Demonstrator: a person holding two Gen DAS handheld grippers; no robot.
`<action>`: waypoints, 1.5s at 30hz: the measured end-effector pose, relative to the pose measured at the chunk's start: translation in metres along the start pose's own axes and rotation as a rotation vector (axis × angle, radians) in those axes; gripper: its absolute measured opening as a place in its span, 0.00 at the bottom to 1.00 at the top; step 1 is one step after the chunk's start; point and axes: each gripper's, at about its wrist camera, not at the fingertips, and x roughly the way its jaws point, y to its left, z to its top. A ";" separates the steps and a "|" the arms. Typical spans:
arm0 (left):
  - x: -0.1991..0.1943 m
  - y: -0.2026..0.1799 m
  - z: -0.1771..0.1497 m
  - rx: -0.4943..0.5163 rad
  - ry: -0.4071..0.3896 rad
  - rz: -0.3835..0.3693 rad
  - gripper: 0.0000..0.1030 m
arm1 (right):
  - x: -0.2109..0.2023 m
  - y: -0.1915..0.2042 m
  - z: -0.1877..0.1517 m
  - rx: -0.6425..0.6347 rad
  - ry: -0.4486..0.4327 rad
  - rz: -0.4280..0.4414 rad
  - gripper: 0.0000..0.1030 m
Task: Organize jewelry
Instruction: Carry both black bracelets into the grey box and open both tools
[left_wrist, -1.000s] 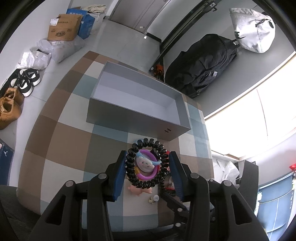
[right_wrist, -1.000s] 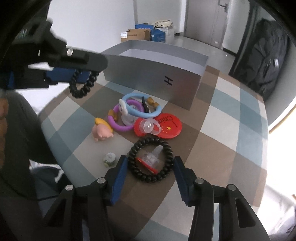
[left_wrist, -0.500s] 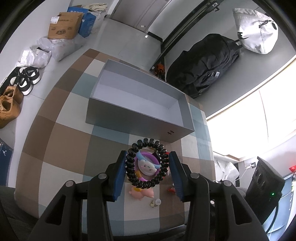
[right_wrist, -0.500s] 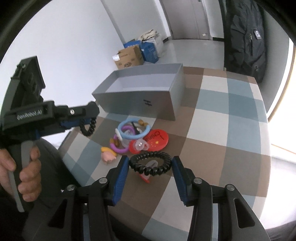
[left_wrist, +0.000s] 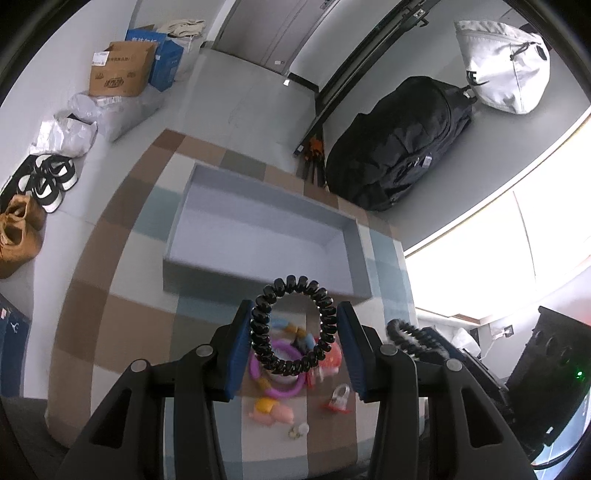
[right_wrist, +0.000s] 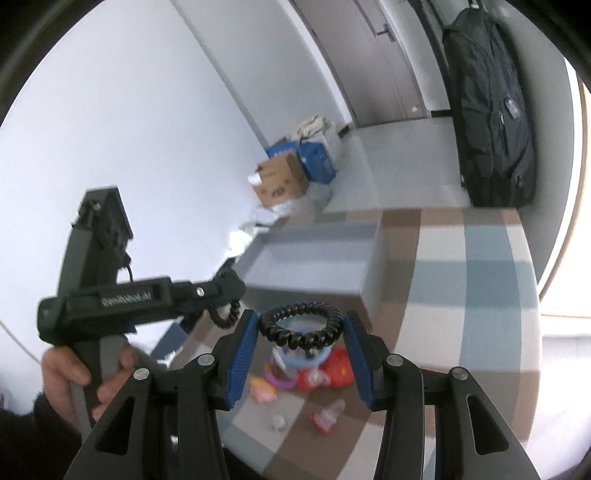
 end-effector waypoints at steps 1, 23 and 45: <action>0.001 0.000 0.003 -0.002 0.000 0.001 0.38 | 0.000 -0.001 0.006 0.005 -0.007 0.005 0.45; 0.062 0.018 0.066 -0.021 0.076 -0.015 0.38 | 0.097 -0.037 0.072 0.017 0.062 0.030 0.47; 0.029 -0.003 0.060 0.075 -0.039 0.033 0.74 | 0.059 -0.039 0.066 -0.015 -0.025 -0.012 1.00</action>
